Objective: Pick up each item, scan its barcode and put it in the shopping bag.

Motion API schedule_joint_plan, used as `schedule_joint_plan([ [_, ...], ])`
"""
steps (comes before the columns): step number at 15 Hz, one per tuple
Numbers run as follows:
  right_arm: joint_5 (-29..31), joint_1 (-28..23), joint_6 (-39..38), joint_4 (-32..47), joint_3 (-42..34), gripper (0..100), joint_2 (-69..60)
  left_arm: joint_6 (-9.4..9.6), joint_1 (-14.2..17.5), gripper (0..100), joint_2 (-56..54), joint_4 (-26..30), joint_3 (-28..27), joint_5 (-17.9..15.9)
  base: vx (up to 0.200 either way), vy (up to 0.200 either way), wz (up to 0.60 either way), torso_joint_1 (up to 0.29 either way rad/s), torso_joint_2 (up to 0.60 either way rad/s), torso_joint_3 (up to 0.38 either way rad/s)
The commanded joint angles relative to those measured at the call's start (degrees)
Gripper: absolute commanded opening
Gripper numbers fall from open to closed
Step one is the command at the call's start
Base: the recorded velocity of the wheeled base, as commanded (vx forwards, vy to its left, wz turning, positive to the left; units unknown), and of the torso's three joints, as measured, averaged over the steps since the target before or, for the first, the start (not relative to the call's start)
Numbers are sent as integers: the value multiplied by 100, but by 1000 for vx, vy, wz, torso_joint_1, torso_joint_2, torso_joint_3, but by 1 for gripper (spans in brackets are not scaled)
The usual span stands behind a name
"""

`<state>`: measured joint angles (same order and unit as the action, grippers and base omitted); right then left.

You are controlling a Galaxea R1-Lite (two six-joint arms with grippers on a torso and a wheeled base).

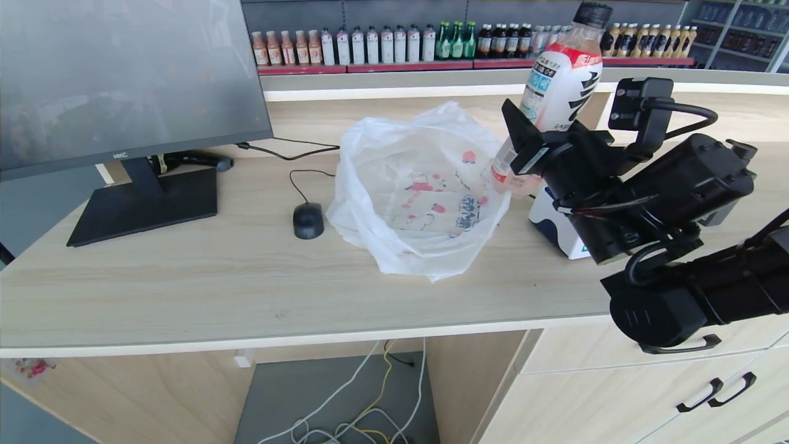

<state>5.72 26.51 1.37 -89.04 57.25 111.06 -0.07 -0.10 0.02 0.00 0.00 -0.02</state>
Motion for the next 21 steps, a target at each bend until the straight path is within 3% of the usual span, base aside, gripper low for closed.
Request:
schedule_joint_plan([
  [1, 0, 64, 4, 1, 50, 0, 100, -1, 1, 100, -2, 0, 0, 2, 0, 0, 0, 0, 0, 0],
  [7, -115, 328, 13, 458, 67, 0, 171, -1, 10, 100, -2, 0, 0, 2, 0, 0, 0, 0, 0, 0],
  [14, -106, 451, 30, 3050, 2713, 0, 707, -1, 1, 100, -2, 0, 0, 2, 0, 0, 0, 0, 0, 0],
  [17, -106, 504, 127, 3455, 3557, 0, 1094, -1, 1, 100, -2, 0, 0, 2, 0, 0, 0, 0, 0, 0],
  [21, -106, 697, 197, 3508, 3803, 0, 1384, -1, 1, 100, -2, 0, 0, 2, 0, 0, 0, 0, 0, 0],
])
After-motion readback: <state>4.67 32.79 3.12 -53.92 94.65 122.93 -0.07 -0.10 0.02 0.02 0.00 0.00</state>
